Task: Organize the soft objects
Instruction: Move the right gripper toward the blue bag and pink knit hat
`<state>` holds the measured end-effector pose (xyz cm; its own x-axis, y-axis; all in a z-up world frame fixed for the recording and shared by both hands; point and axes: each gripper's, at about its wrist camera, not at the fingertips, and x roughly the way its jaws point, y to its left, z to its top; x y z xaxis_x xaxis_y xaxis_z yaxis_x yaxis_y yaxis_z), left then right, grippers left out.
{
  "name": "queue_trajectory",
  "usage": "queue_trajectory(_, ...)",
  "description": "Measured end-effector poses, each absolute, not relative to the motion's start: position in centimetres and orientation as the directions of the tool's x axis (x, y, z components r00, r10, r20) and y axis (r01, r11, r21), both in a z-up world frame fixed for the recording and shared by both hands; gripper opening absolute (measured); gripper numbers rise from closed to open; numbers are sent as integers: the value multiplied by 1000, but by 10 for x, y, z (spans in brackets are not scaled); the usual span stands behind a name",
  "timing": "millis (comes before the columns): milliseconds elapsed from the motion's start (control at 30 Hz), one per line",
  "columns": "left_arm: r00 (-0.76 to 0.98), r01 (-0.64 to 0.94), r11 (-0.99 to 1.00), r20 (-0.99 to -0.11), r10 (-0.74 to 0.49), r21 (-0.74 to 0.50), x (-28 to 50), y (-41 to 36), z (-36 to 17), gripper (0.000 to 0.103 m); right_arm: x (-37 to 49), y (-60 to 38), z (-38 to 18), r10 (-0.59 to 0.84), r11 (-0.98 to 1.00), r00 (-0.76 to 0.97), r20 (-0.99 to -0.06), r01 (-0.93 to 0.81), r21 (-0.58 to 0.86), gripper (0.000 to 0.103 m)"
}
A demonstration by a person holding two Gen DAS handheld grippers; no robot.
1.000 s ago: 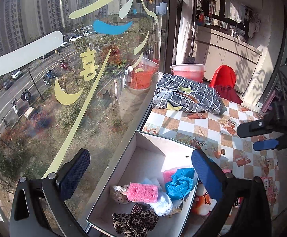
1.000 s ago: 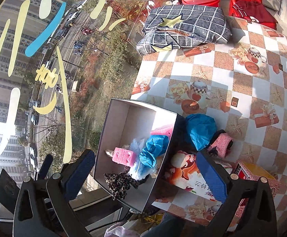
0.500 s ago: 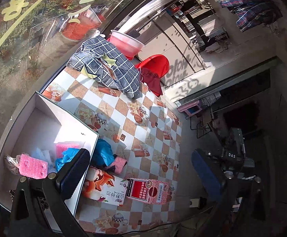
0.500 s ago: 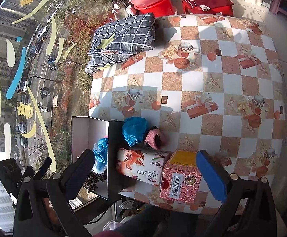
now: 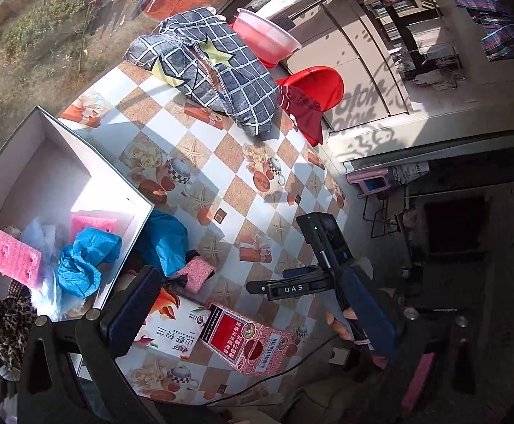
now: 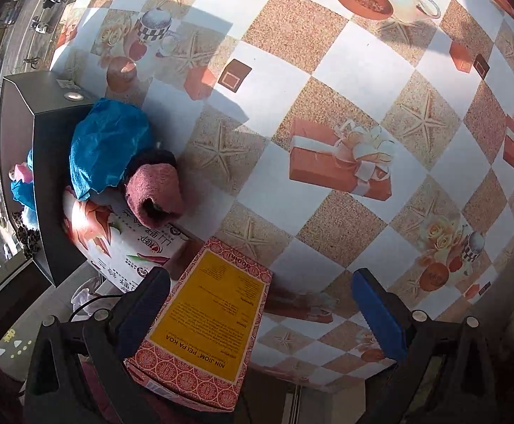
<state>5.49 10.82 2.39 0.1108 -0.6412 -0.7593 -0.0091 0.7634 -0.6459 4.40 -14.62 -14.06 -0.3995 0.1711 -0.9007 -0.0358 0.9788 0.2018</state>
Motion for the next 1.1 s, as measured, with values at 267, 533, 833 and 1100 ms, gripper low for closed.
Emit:
queue_trajectory(267,107,-143,782,-795,-598,-607,59,108,2,103,74,-92,-189,142,944,-461,-876,-204,260,103)
queue_trajectory(533,80,-71,942,-944,-321,-327,68,87,-20,103,71,-57,-213,37,911,-432,-901,-357,208,103)
queue_trajectory(833,19,-88,947,-951,-309,-310,83,69,-33,103,45,-31,-188,-19,852,-244,-970,-512,112,103)
queue_trajectory(1100,16,-97,954,-959,-282,-283,88,64,-35,103,29,-102,-189,-387,835,-41,-921,-439,-331,103)
